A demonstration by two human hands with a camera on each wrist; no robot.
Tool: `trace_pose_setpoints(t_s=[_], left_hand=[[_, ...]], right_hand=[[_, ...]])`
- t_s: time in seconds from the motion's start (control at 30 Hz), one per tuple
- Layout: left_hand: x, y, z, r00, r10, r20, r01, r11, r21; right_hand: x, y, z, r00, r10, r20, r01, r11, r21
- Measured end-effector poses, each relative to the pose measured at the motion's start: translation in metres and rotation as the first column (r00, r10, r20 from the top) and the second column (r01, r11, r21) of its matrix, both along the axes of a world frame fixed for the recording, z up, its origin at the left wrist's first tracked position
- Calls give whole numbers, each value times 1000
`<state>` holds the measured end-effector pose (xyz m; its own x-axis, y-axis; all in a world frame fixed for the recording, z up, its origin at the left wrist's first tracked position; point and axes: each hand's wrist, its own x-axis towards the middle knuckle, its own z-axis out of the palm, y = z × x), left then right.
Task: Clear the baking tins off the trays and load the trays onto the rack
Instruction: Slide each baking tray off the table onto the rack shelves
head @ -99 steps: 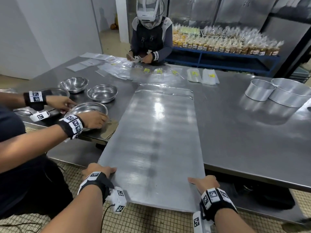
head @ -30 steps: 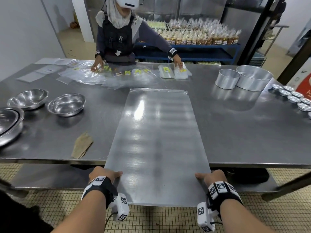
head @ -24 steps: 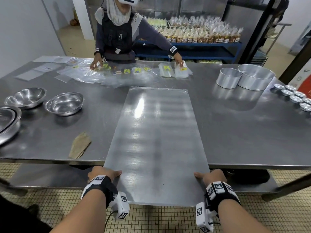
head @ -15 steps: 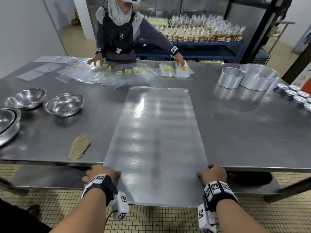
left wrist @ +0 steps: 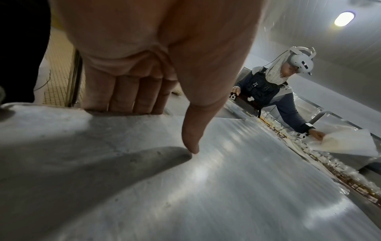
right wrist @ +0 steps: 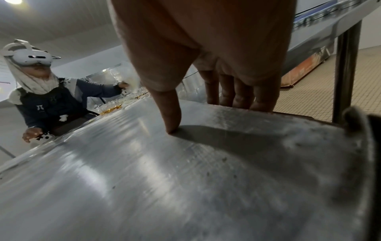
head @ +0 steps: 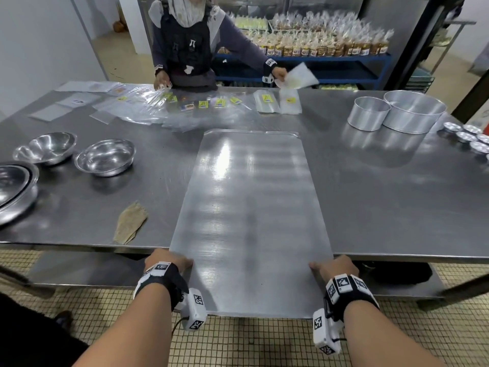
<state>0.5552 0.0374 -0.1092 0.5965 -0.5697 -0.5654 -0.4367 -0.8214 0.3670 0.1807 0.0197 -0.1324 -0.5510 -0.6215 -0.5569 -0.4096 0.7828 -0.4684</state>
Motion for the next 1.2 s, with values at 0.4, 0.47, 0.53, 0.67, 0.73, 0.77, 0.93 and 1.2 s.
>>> trace_pose_setpoints(t_s=[0.4,0.47,0.53,0.67,0.73,0.77,0.93,1.2], left_hand=[[26,27,-16,992,-77,-99,79,997,23],[19,29,-14,986,-49,-159,49,999,-4],[9,29,-15,982,-40,-186,31,998,-48],[-6,26,-19,982,-35,-188,31,999,-28],[-6,25,-19,981,7,-192,-7,1000,2],[-3,24,-20,976,27,-217,-22,999,26],[0,28,-14,931,39,-363,-1,994,106],[-22,23,-18,962,96,-257,-113,992,-52]], right_hand=[[-22,26,-6,1000,-30,5,30,996,86],[-23,28,-10,999,-39,24,37,996,78],[-18,29,-14,999,-35,19,35,999,11],[-8,29,-19,997,-55,61,57,998,-36],[-12,24,-22,996,-31,86,32,999,-13],[-15,22,-20,994,-8,106,7,1000,13],[-16,27,8,993,90,77,-93,995,29],[-9,18,-14,975,-118,188,123,992,-18]])
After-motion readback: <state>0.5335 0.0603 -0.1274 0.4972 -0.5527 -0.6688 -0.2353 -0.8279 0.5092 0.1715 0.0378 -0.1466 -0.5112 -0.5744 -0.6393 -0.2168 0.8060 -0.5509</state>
